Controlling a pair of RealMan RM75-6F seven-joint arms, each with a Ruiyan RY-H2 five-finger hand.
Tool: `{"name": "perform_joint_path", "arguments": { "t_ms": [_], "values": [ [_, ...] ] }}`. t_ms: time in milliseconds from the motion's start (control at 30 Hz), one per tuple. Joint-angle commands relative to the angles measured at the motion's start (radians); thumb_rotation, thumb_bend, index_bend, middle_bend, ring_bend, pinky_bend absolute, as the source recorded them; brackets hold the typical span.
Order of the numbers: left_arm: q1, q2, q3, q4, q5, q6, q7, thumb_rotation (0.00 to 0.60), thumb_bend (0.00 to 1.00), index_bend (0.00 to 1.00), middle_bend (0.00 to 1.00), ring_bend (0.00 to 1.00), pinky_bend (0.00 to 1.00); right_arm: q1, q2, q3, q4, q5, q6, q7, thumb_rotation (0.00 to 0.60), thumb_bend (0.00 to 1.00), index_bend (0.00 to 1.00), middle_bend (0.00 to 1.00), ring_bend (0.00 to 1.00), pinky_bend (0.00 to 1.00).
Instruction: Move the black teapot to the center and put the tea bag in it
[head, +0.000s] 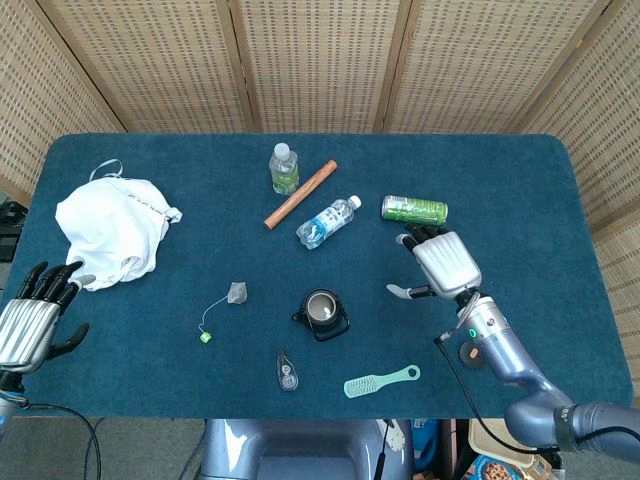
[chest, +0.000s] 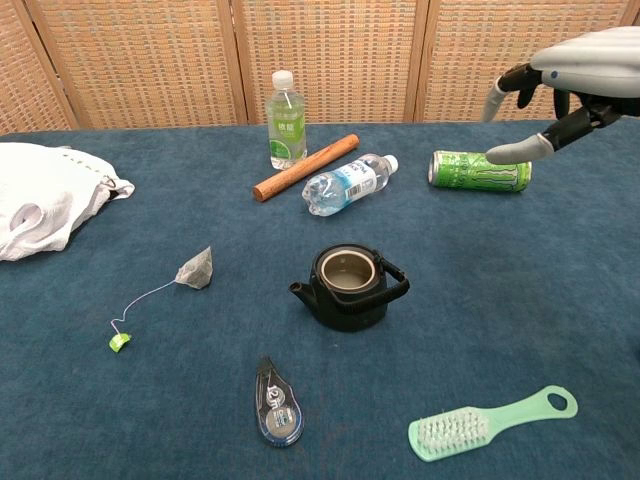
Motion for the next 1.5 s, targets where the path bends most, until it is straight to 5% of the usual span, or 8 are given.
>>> {"name": "perform_joint_path", "arguments": {
  "t_ms": [33, 600, 1000, 1133, 1300, 1500],
  "values": [
    [-0.015, 0.002, -0.002, -0.001, 0.016, -0.01, 0.005, 0.6, 0.36, 0.19, 0.11, 0.1, 0.03, -0.03, 0.008, 0.002, -0.007, -0.008, 0.025, 0.016, 0.168, 0.37, 0.28, 0.24, 0.25, 0.42],
    [-0.154, 0.009, -0.004, 0.009, 0.13, -0.13, 0.002, 0.6, 0.36, 0.19, 0.11, 0.1, 0.01, -0.199, -0.003, 0.003, -0.01, -0.058, 0.163, 0.105, 0.191, 0.37, 0.25, 0.16, 0.15, 0.31],
    [-0.256, -0.015, 0.017, 0.009, 0.178, -0.259, 0.037, 0.6, 0.36, 0.19, 0.12, 0.11, 0.02, -0.248, -0.015, 0.023, 0.003, -0.071, 0.161, 0.115, 0.209, 0.37, 0.25, 0.15, 0.14, 0.3],
    [-0.273, -0.039, 0.021, 0.011, 0.169, -0.288, 0.065, 0.6, 0.36, 0.19, 0.21, 0.21, 0.18, -0.258, -0.019, 0.028, 0.007, -0.077, 0.159, 0.115, 0.203, 0.37, 0.25, 0.15, 0.14, 0.3],
    [-0.289, -0.071, 0.031, 0.015, 0.158, -0.322, 0.097, 0.6, 0.36, 0.22, 0.45, 0.44, 0.53, -0.269, -0.022, 0.032, 0.01, -0.083, 0.155, 0.116, 0.212, 0.37, 0.25, 0.15, 0.14, 0.3],
    [-0.303, -0.143, 0.042, 0.056, 0.133, -0.359, 0.149, 0.6, 0.36, 0.28, 0.61, 0.59, 0.67, -0.28, -0.028, 0.039, 0.017, -0.089, 0.139, 0.122, 0.212, 0.37, 0.25, 0.15, 0.14, 0.3]
  ]
}}
